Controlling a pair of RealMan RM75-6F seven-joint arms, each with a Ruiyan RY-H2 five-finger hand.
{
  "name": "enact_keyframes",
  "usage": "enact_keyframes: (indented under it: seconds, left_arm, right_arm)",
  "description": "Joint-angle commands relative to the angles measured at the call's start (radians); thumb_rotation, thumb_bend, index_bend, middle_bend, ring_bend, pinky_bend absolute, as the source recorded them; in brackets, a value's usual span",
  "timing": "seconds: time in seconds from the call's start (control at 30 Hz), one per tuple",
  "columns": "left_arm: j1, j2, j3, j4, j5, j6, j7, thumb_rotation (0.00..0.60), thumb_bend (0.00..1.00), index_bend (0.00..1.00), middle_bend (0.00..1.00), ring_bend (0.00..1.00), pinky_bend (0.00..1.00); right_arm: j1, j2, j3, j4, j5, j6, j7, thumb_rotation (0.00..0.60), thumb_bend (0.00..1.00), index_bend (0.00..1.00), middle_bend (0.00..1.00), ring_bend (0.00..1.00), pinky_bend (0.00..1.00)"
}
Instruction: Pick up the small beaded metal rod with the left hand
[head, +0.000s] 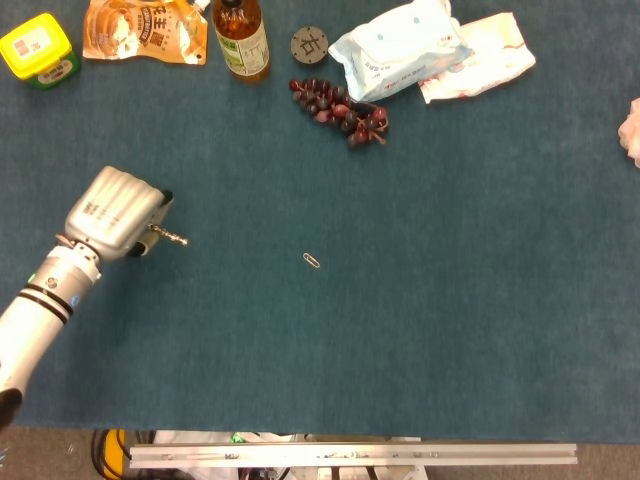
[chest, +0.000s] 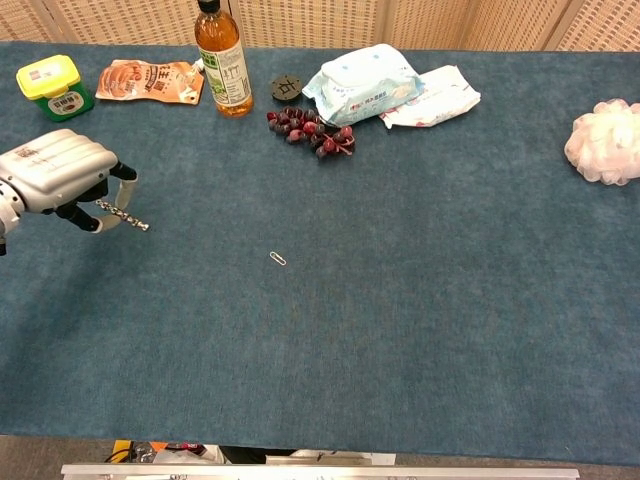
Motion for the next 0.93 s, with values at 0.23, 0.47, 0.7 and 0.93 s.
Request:
enact_keyframes:
  seconds: [0.23, 0.47, 0.7, 0.93]
  left_arm:
    - [-0.001, -0.040, -0.020, -0.123, -0.034, 0.039, 0.156, 0.600, 0.34, 0.63, 0.99, 0.95, 0.96]
    - [-0.034, -0.122, -0.039, -0.154, -0.084, 0.018, 0.255, 0.600, 0.34, 0.63, 0.99, 0.95, 0.96]
    - [-0.073, -0.214, -0.059, -0.128, -0.168, -0.010, 0.340, 0.600, 0.34, 0.63, 0.99, 0.95, 0.96]
    - [-0.102, -0.262, -0.077, -0.096, -0.246, -0.017, 0.387, 0.600, 0.34, 0.63, 0.99, 0.95, 0.96]
  right_arm:
    - [0.005, -0.003, 0.000, 0.020, 0.000, -0.009, 0.023, 0.600, 0.28, 0.00, 0.00, 0.00, 0.09]
    - [0.001, -0.002, -0.002, 0.043, 0.006, -0.009, 0.051, 0.600, 0.28, 0.00, 0.00, 0.00, 0.09]
    - [-0.009, 0.001, -0.004, 0.064, 0.008, 0.002, 0.079, 0.600, 0.28, 0.00, 0.00, 0.00, 0.09]
    - [-0.018, 0.002, -0.005, 0.079, 0.013, 0.010, 0.099, 0.600, 0.28, 0.00, 0.00, 0.00, 0.09]
